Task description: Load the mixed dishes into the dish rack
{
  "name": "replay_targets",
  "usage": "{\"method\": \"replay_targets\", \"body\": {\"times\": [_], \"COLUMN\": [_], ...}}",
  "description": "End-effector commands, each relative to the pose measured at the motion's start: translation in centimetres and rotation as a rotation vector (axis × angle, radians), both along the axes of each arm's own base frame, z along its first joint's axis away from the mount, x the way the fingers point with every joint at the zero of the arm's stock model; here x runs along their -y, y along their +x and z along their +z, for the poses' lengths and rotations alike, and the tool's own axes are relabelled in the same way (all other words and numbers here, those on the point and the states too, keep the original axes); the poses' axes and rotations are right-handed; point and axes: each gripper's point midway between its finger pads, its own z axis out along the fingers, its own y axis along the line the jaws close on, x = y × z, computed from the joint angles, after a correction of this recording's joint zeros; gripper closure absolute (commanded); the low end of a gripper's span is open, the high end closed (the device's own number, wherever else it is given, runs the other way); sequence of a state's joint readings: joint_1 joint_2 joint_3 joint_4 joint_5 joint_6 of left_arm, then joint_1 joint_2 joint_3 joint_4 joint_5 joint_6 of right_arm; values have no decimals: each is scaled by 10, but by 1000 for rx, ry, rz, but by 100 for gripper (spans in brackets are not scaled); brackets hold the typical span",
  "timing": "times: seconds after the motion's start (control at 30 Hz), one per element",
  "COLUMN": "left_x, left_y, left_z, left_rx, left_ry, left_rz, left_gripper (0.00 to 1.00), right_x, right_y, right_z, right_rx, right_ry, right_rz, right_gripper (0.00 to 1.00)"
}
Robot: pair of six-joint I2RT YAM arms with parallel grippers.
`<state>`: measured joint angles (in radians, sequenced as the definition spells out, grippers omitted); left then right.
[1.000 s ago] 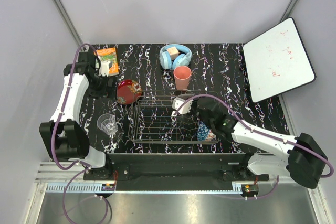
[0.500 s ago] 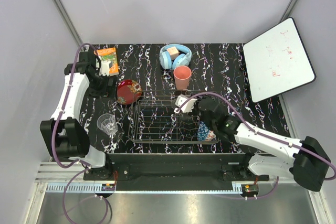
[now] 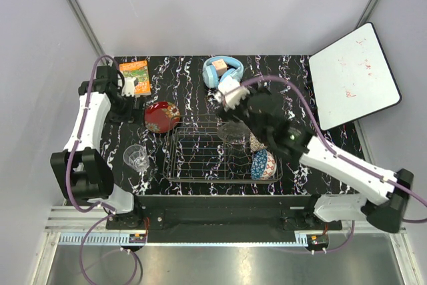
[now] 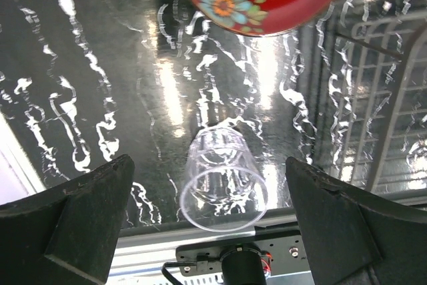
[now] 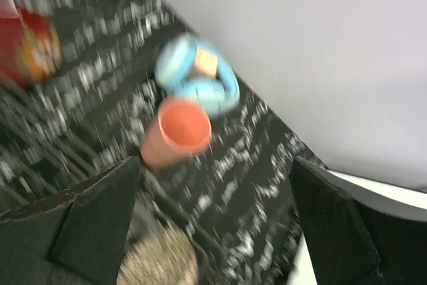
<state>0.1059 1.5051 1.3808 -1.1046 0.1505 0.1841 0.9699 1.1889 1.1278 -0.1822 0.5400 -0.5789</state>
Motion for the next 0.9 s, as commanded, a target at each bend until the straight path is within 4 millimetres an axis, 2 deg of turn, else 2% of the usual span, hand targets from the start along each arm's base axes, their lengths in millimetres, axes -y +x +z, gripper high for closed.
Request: {"method": "replay_targets", "body": {"times": [0.0, 0.03, 0.07, 0.1, 0.13, 0.17, 0.2, 0.23, 0.27, 0.3, 0.33, 0.37, 0.4, 0.43, 0.47, 0.5, 0.53, 0.6, 0.63, 0.87], "left_x": [-20, -22, -25, -30, -32, -35, -39, -40, -42, -41, -41, -41, -39, -39, -40, -41, -42, -41, -40, -31], "left_y": [17, 18, 17, 17, 17, 17, 18, 19, 21, 22, 24, 25, 28, 31, 33, 36, 39, 43, 45, 62], "left_z": [9, 10, 10, 9, 9, 9, 8, 8, 7, 4, 3, 0, -4, -6, -9, -14, -16, -25, -26, -36], "left_rx": [42, 42, 37, 35, 36, 38, 40, 40, 43, 34, 37, 33, 28, 30, 30, 18, 19, 1, 3, -4], "left_ry": [27, 28, 28, 29, 32, 34, 36, 34, 30, 17, 14, 7, -3, -7, -6, -4, -5, -22, -29, -103], "left_rz": [54, 57, 65, 73, 78, 80, 87, 89, 93, 89, 87, 88, 80, 78, 75, 77, 75, 69, 63, 59], "left_gripper": [1, 1, 1, 1, 1, 1, 1, 1, 1, 1, 1, 1, 1, 1, 1, 1, 1, 1, 1, 1], "right_x": [-73, -89, -109, -131, -142, -152, -168, -183, -186, -190, -200, -203, -204, -211, -212, -209, -211, -212, -208, -217], "right_y": [9, 9, 17, 15, 20, 41, 44, 63, 72, 86, 102, 108, 120, 130, 135, 146, 153, 160, 168, 167], "right_z": [45, 43, 24, 42, 44, 16, 42, 12, 3, 16, -17, -30, -21, -54, -65, -60, -88, -97, -113, -161], "right_rx": [-145, -187, -242, -275, -331, -409, -450, -513, -555, -575, -636, -684, -724, -794, -840, -868, -925, -989, -1011, -1128], "right_ry": [314, 354, 337, 397, 466, 458, 559, 548, 555, 618, 605, 610, 675, 671, 682, 733, 725, 764, 764, 754], "right_rz": [76, 106, 127, 214, 216, 176, 225, 190, 170, 182, 153, 142, 161, 141, 127, 128, 100, 101, 79, 63], "right_gripper": [0, 0, 0, 0, 0, 0, 0, 0, 1, 0, 0, 0, 1, 3, 4, 6, 6, 6, 6, 9]}}
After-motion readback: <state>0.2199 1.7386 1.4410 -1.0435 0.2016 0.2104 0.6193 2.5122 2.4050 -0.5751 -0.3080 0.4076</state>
